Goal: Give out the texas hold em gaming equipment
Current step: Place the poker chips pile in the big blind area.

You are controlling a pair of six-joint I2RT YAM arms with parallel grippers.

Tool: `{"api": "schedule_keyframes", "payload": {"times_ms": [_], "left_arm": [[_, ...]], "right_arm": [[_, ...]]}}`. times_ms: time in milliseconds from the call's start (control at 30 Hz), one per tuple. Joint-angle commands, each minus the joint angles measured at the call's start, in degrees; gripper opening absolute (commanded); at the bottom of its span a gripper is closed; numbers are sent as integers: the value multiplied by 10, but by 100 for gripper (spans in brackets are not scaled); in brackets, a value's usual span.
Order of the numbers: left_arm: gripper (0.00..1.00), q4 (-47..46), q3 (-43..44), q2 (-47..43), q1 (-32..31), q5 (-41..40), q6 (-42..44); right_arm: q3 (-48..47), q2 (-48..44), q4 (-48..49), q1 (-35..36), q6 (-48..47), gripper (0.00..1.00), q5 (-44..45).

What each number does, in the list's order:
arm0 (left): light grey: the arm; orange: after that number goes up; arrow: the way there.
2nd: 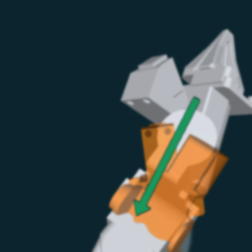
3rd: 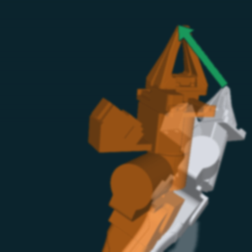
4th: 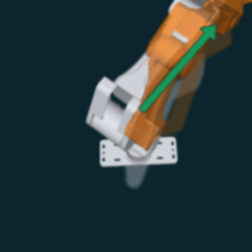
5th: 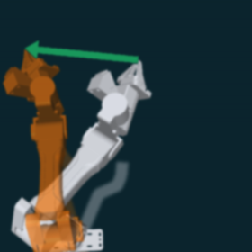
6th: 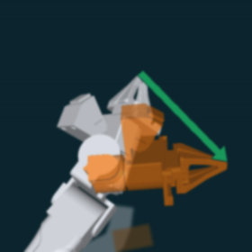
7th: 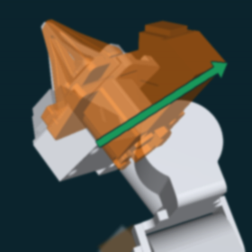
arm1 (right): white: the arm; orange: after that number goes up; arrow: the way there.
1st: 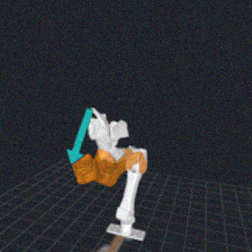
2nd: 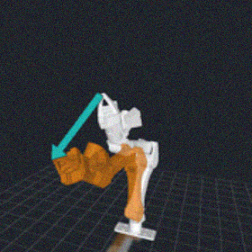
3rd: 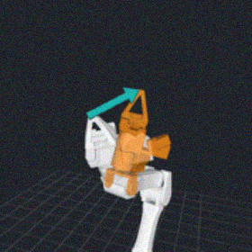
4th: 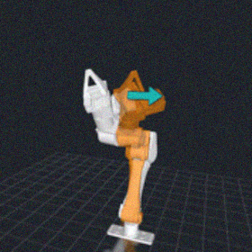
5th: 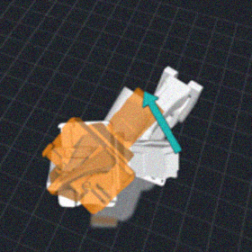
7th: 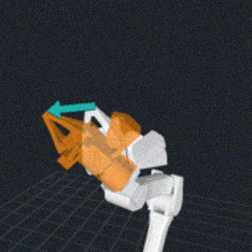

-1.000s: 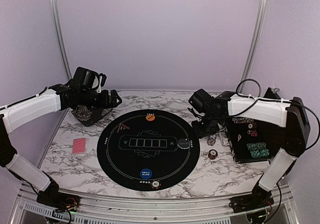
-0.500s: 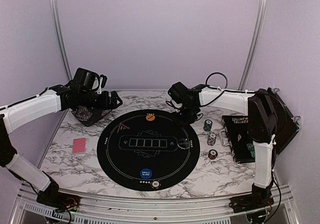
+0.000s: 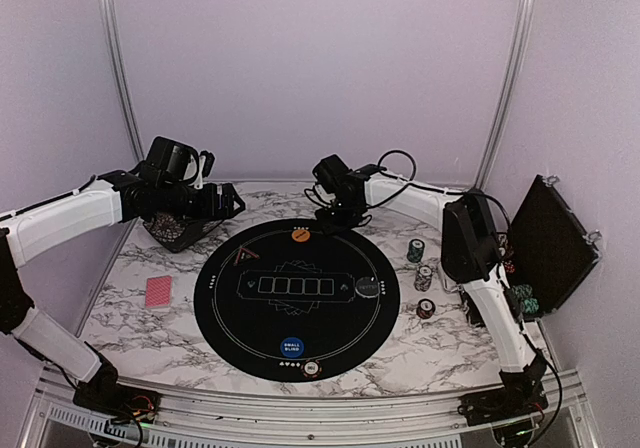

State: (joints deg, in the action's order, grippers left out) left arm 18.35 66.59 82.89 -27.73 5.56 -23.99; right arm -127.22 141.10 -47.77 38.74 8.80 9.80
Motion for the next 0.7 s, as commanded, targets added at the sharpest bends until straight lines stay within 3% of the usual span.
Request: {"api": "schedule_keyframes", "payload": {"times_ms": [0,667], "left_arm": [[99,-8,-6,-7,4,5,9],[99,-8,-7,1,6,9,10]], "right_arm": [[-80,44,-11,-10,-25,36,-16],[-125,113,63,-18,-36,38,-54]]}}
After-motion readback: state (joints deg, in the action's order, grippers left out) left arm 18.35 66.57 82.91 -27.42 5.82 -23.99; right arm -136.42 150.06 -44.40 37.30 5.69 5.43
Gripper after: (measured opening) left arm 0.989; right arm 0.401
